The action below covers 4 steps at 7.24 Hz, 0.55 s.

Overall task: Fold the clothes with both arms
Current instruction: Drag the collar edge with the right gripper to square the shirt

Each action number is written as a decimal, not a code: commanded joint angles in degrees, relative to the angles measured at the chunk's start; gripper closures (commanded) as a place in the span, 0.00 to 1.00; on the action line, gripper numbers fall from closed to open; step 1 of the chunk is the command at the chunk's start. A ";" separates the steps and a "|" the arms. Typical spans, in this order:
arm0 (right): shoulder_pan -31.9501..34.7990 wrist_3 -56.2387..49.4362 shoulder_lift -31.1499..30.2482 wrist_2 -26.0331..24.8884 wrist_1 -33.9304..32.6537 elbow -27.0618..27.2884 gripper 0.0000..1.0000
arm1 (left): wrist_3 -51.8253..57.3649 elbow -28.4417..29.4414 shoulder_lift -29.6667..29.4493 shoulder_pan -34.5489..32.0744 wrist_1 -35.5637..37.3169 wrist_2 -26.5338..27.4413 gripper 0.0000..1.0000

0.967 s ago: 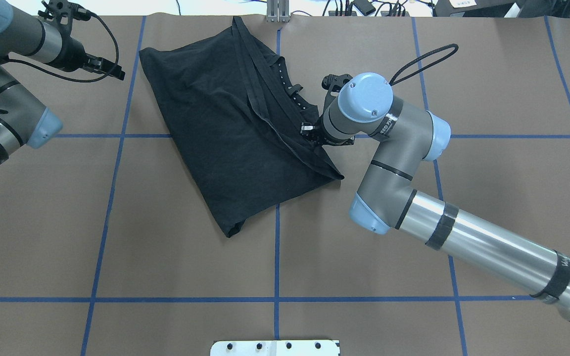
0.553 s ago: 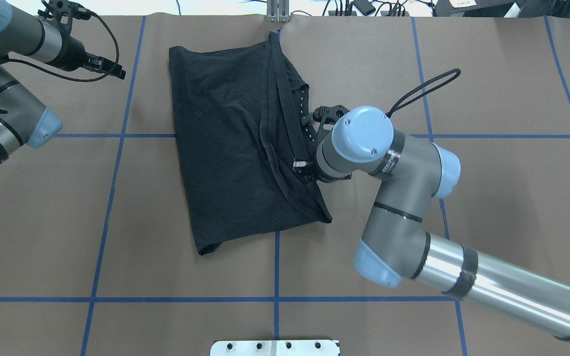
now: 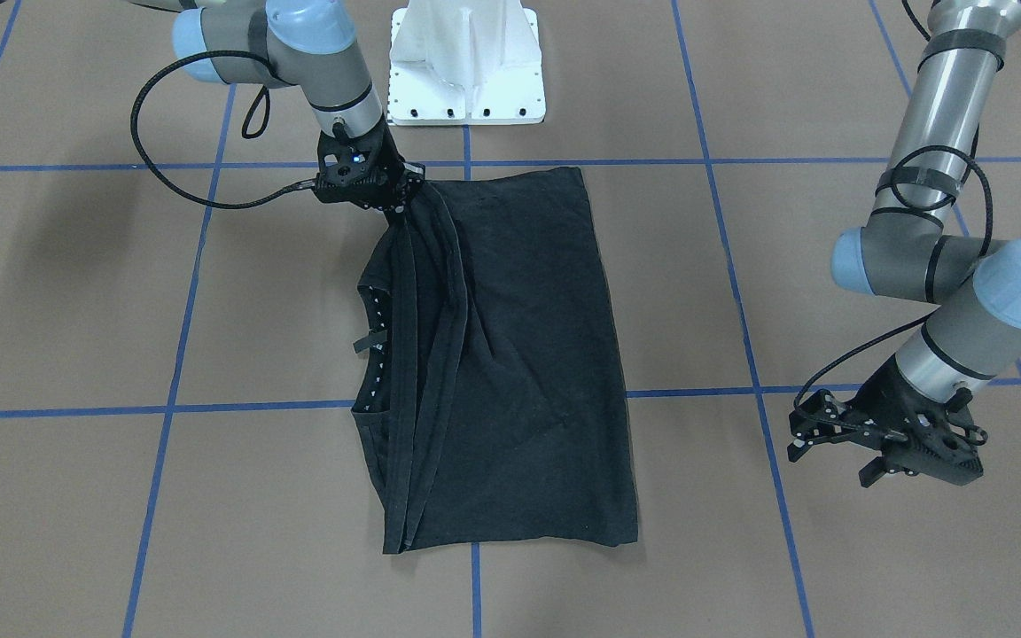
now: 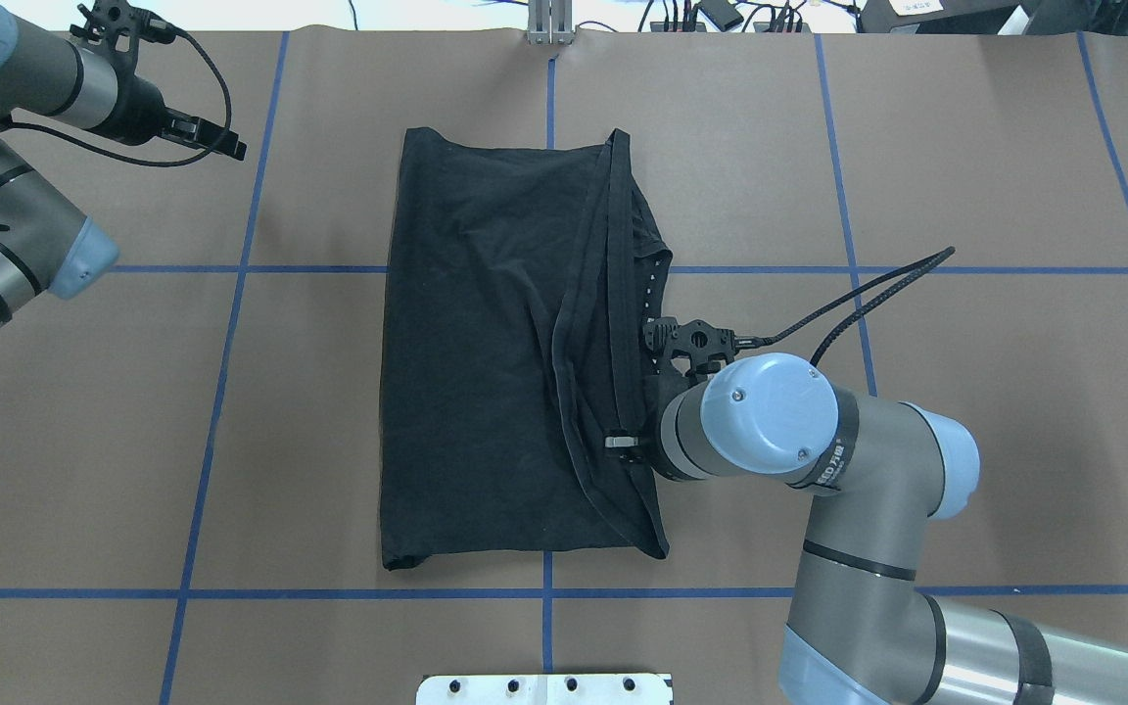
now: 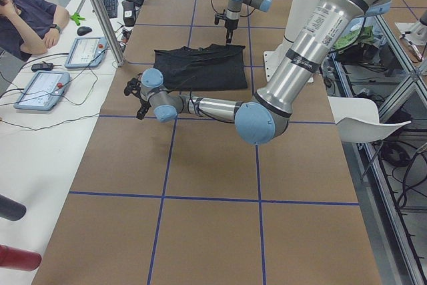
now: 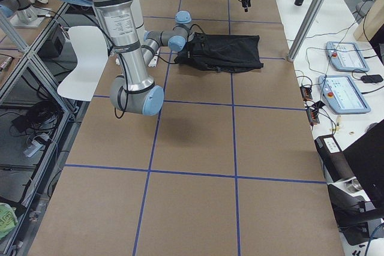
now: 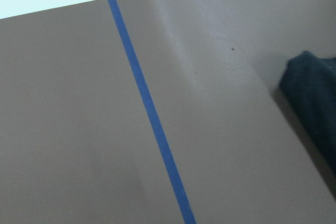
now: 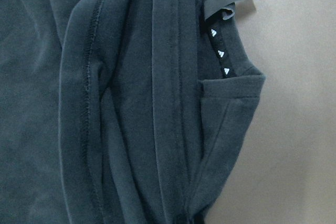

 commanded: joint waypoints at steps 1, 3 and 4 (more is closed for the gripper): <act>-0.49 -0.02 -0.51 -0.37 -0.02 0.65 0.01 | -0.01 -0.11 0.25 0.03 -0.64 0.00 0.00; 0.82 -0.89 0.28 0.24 -0.28 0.12 0.00 | -0.10 -0.64 0.25 0.21 -0.64 0.00 0.00; 0.83 -1.07 2.72 -0.02 -0.63 -1.01 0.00 | -0.10 -0.64 0.25 0.21 -0.64 0.00 0.00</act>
